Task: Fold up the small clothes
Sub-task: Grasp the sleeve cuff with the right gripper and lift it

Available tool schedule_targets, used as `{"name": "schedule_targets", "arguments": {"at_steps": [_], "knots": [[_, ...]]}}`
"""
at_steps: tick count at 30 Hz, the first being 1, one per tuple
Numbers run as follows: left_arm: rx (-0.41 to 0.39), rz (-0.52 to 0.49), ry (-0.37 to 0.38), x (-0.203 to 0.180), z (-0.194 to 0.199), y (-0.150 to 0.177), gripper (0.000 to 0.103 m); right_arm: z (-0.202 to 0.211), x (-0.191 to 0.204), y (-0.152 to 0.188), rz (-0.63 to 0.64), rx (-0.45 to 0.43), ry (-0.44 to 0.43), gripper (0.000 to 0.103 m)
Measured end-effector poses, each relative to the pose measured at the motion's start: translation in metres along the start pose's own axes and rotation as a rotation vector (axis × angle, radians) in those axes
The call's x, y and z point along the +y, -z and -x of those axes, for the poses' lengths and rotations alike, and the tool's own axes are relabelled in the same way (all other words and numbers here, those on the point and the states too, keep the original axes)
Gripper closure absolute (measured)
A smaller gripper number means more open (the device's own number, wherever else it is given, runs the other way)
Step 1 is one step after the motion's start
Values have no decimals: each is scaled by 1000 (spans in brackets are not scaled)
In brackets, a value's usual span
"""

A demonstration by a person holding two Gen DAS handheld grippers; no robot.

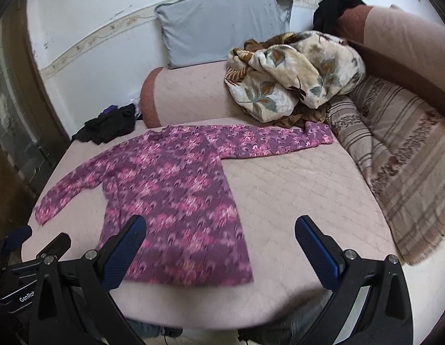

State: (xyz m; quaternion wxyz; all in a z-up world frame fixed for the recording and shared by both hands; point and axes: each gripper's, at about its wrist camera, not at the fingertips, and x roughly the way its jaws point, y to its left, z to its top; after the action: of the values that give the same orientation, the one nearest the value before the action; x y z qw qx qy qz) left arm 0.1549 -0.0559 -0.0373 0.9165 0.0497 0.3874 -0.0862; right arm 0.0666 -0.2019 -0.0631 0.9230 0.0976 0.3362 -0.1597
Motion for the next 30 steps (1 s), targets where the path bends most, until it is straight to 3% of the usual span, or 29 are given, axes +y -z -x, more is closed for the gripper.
{"name": "schedule_targets", "arguments": {"at_steps": [4, 7, 10, 12, 17, 22, 24, 26, 27, 28, 30], "knots": [[-10, 68, 44, -11, -65, -42, 0, -62, -35, -48, -52, 23, -13, 22], [13, 64, 125, -29, -127, -73, 0, -128, -72, -90, -129, 108, -53, 39], [69, 41, 172, -45, -188, -97, 0, -194, -115, -122, -243, 174, -38, 40], [100, 48, 170, -47, -219, -101, 2, -252, -153, -143, -332, 207, 28, 40], [180, 74, 150, -33, -263, -82, 2, -347, -243, -154, -533, 264, 161, 46], [237, 87, 165, -31, -269, -65, 2, -377, -301, -123, -724, 260, 194, 56], [254, 87, 191, -34, -268, -62, 2, -380, -306, -123, -730, 258, 184, 57], [253, 74, 192, -38, -265, -62, 2, -381, -307, -132, -713, 234, 151, 67], [250, 65, 192, -40, -264, -62, 2, -386, -309, -134, -712, 234, 102, 93], [247, 63, 193, -39, -262, -63, 2, -390, -310, -134, -717, 244, 88, 98], [242, 85, 191, -33, -259, -67, 2, -382, -303, -134, -709, 233, 120, 98]]}}
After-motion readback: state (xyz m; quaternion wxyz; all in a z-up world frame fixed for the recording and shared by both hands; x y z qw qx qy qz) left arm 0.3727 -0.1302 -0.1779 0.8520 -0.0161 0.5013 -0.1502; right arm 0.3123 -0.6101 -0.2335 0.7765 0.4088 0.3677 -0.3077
